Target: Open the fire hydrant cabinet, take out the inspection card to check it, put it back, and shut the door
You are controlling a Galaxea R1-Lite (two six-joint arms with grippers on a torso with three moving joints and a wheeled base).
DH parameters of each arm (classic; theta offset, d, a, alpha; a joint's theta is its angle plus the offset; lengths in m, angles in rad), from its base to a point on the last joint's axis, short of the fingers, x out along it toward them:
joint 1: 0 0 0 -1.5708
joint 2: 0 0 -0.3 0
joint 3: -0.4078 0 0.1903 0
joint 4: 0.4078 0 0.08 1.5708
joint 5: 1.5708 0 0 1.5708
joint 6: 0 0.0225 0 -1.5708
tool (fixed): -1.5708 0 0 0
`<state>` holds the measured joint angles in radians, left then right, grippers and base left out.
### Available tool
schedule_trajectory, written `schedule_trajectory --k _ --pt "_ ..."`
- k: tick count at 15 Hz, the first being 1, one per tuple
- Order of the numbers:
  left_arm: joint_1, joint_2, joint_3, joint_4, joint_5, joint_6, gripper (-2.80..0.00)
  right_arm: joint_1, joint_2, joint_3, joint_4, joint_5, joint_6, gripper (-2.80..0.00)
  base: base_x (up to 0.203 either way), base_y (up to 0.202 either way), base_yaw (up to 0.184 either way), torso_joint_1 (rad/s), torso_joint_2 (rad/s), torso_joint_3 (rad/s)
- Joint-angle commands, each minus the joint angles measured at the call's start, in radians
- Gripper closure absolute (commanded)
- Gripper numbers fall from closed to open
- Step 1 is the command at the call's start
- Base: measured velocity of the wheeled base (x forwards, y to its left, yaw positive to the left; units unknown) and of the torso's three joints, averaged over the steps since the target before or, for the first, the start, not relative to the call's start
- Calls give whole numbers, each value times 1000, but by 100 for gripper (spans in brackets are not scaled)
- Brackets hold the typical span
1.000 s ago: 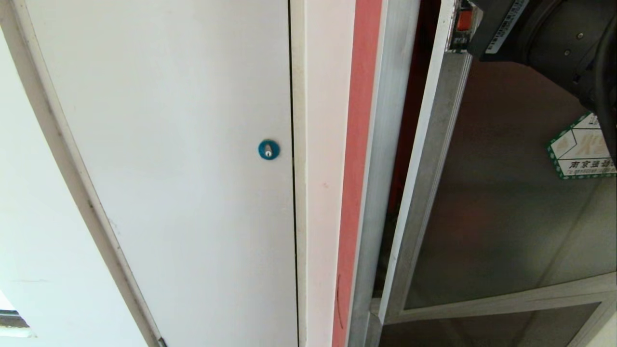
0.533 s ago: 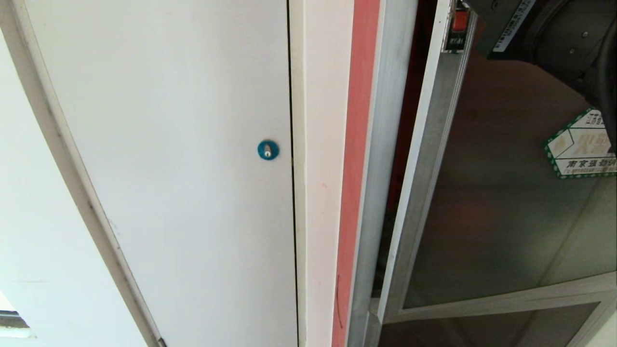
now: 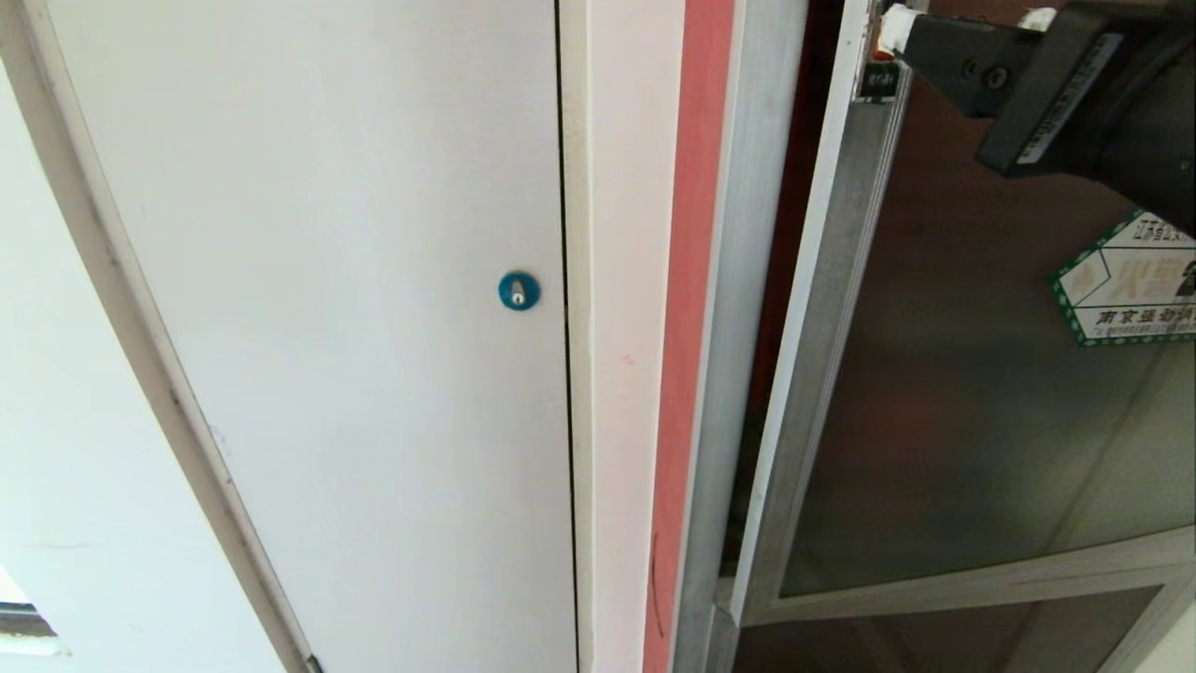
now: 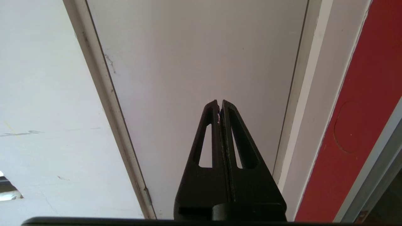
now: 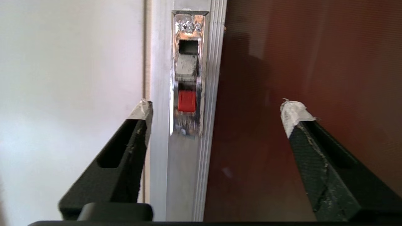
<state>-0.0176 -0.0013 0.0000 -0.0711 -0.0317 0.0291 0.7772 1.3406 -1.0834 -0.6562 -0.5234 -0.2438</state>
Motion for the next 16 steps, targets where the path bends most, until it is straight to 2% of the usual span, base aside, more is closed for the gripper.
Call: schedule_trajectory --k 1,7,8,12,16 --pt "1 0 28 -1 -1 0 0 9 -85 59 -3 26 -2 -280 0 0 0 0 0 0" --pt "-1 0 28 -1 -1 0 0 -17 -287 186 57 37 -1 -280 0 0 0 0 0 0" --pt "1 0 28 -1 -1 0 0 -36 -323 202 75 37 0 0 0 0 0 0 0 0" --pt "1 0 28 -1 -1 0 0 -149 -468 265 161 37 1 0 0 0 0 0 0 0" --pt "0 0 28 -1 -1 0 0 -365 -593 316 185 28 2 0 0 0 0 0 0 0"
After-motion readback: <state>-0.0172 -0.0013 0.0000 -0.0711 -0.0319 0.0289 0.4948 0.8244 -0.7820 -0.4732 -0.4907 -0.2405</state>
